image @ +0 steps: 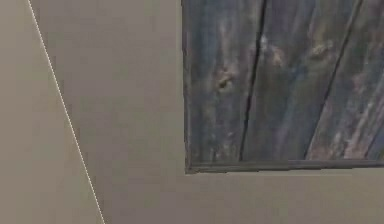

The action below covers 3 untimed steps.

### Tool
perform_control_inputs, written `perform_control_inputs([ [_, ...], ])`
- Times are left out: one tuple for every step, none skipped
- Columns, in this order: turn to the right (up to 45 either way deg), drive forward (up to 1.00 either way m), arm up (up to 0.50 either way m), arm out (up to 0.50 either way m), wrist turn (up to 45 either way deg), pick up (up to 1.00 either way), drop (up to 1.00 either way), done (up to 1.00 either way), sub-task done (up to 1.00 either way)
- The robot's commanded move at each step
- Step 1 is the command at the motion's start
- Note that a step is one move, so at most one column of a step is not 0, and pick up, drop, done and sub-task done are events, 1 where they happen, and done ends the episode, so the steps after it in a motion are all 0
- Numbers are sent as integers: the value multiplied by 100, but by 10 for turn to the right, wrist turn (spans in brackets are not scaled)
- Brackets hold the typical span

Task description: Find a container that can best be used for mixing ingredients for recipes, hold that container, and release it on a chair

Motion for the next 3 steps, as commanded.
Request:
perform_control_inputs([
  [0,30,0,0,0,0,0,0,0],
  [450,0,0,0,0,0,0,0,0],
  [450,0,0,0,0,0,0,0,0],
])
